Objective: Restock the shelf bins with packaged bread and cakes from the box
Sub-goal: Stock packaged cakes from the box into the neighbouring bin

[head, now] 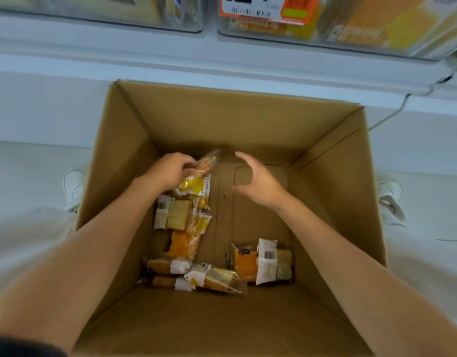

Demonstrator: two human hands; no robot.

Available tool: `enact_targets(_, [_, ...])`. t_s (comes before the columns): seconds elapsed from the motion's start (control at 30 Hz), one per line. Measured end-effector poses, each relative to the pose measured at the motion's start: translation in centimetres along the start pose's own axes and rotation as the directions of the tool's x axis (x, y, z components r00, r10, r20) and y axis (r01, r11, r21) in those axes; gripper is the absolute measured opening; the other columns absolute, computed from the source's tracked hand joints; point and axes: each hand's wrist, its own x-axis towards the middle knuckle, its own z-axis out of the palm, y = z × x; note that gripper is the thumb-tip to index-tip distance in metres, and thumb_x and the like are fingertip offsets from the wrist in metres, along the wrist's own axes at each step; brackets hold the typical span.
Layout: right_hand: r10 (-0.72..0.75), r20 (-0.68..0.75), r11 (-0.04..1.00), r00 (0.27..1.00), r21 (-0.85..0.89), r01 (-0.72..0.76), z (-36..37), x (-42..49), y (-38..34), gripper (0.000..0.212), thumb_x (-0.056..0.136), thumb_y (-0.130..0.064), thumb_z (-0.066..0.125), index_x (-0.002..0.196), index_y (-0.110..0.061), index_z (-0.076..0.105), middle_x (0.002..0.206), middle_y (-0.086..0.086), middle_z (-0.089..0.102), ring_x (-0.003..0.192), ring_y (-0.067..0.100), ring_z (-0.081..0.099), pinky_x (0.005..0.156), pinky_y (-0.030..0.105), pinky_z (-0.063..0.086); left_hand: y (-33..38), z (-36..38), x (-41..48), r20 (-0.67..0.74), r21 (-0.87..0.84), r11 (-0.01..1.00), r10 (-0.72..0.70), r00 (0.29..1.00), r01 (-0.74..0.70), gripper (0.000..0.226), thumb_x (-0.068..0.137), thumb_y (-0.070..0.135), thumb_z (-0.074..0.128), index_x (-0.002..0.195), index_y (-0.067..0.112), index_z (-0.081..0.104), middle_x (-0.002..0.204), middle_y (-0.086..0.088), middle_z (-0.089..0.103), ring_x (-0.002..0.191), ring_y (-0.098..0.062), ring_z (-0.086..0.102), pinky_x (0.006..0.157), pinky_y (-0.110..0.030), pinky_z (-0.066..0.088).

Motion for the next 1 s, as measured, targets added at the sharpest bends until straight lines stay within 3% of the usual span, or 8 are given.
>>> enact_targets(0.07, [-0.086, 0.046, 0.996, 0.995, 0.032, 0.085, 0.1, -0.3, -1.4, 0.085, 0.078, -0.019, 0.081, 0.148, -0.028, 0.034, 0.148, -0.002, 0.042, 0.135, 0.013, 0.037, 0.108, 0.028, 0.033, 2.4, -1.4, -1.7, 0.123, -0.224, 0.973, 0.085, 0.989, -0.056, 0.024, 0.098, 0.012, 0.057, 0.117, 0.018, 0.069, 0.112, -0.002, 0.069, 0.097, -0.013, 0.064, 0.087, -0.032, 0.053])
enact_targets(0.13, [-0.112, 0.056, 0.971, 0.992, 0.22, 0.097, 0.1, -0.4, -2.2, 0.055, 0.082, -0.012, 0.077, 0.131, -0.014, 0.053, 0.128, 0.006, 0.061, 0.117, 0.019, 0.059, 0.098, 0.031, 0.05, 3.5, -2.1, -3.2, 0.076, -0.424, 0.905, 0.073, 0.994, -0.034, 0.021, 0.099, 0.014, 0.056, 0.114, 0.022, 0.067, 0.109, 0.0, 0.068, 0.094, -0.008, 0.064, 0.078, -0.023, 0.053])
enact_targets(0.23, [-0.018, 0.084, 0.882, 0.996, 0.47, -0.024, -0.2, -1.0, -2.1, 0.031, 0.09, -0.016, 0.069, 0.12, -0.011, 0.06, 0.117, 0.009, 0.068, 0.106, 0.022, 0.067, 0.09, 0.035, 0.056, 2.9, -1.6, -4.9, -0.126, -0.785, 0.618, -0.245, 0.961, 0.054, 0.051, 0.084, 0.047, 0.071, 0.13, 0.029, 0.056, 0.117, 0.004, 0.066, 0.104, -0.014, 0.066, 0.086, -0.035, 0.056])
enact_targets(0.3, [0.049, 0.135, 0.805, 0.99, 0.582, -0.12, 0.1, -1.2, -1.8, 0.033, 0.092, -0.018, 0.066, 0.122, -0.007, 0.057, 0.117, 0.012, 0.067, 0.102, 0.023, 0.067, 0.085, 0.036, 0.057, 2.7, -0.6, -6.0, 0.033, -0.883, 0.435, -0.318, 0.948, 0.176, 0.072, 0.077, 0.05, 0.076, 0.138, 0.026, 0.047, 0.12, 0.001, 0.065, 0.103, -0.02, 0.068, 0.085, -0.04, 0.057])
enact_targets(0.37, [0.081, 0.171, 0.754, 0.982, 0.634, -0.173, 0.8, -1.4, -1.4, 0.033, 0.092, -0.018, 0.066, 0.121, -0.005, 0.056, 0.116, 0.015, 0.066, 0.101, 0.025, 0.067, 0.078, 0.031, 0.058, 3.1, 1.1, -6.9, 0.228, -0.877, 0.375, -0.222, 0.948, 0.299, 0.058, 0.078, 0.03, 0.077, 0.13, 0.014, 0.056, 0.114, -0.006, 0.07, 0.107, -0.027, 0.068, 0.084, -0.04, 0.057])
enact_targets(0.53, [0.147, 0.192, 0.819, 0.97, 0.527, -0.228, 1.3, -1.7, 0.6, 0.053, 0.091, -0.025, 0.067, 0.14, -0.018, 0.045, 0.12, -0.005, 0.061, 0.118, 0.013, 0.057, 0.102, 0.031, 0.046, 1.1, 3.5, -7.3, 0.017, -0.894, 0.378, -0.507, 0.862, 0.24, 0.023, 0.083, 0.018, 0.078, 0.101, 0.02, 0.064, 0.107, -0.003, 0.072, 0.088, -0.014, 0.068, 0.076, -0.033, 0.056])
enact_targets(0.8, [0.345, 0.342, 0.847, 0.874, 0.289, -0.447, 9.0, 1.0, 3.7, 0.072, 0.089, -0.029, 0.069, 0.149, -0.01, 0.034, 0.147, 0.004, 0.047, 0.135, 0.023, 0.044, 0.108, 0.032, 0.034, -1.3, 4.9, -6.7, -0.226, -0.91, 0.41, -0.622, 0.75, 0.065, 0.027, 0.088, 0.007, 0.071, 0.111, 0.017, 0.063, 0.092, 0.011, 0.065, 0.077, 0.004, 0.06, 0.059, -0.01, 0.048])
enact_targets(1.0, [0.395, 0.313, 0.802, 0.864, 0.341, -0.49, 15.2, 3.0, 3.2, 0.012, 0.089, -0.017, 0.071, 0.093, -0.005, 0.07, 0.097, 0.008, 0.067, 0.094, 0.02, 0.062, 0.074, 0.019, 0.045, -2.0, 5.5, -6.6, -0.251, -0.899, 0.434, -0.61, 0.751, 0.052, 0.027, 0.087, 0.007, 0.071, 0.111, 0.019, 0.063, 0.099, 0.008, 0.067, 0.083, 0.003, 0.063, 0.058, -0.007, 0.049])
